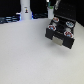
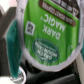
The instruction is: Open the kcup holder, insert the kcup into the holder, and close the kcup holder
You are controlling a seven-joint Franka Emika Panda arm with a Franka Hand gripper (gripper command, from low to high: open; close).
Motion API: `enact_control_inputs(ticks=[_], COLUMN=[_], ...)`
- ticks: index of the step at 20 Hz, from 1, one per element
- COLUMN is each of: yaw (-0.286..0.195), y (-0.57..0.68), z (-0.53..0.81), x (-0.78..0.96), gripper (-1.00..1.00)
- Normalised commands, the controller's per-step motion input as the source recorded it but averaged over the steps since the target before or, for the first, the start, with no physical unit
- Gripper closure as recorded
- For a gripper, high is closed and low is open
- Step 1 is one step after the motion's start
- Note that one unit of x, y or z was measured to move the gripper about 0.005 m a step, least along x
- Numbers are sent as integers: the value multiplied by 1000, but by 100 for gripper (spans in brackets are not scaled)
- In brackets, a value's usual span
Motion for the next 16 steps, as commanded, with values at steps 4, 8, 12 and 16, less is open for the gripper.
enact_control_inputs(ticks=[4,8,12,16], yaw=[19,5,1,1], y=[301,153,102,106], z=[1,19,45,49], x=[39,172,165,110], gripper=[100,100,100,100])
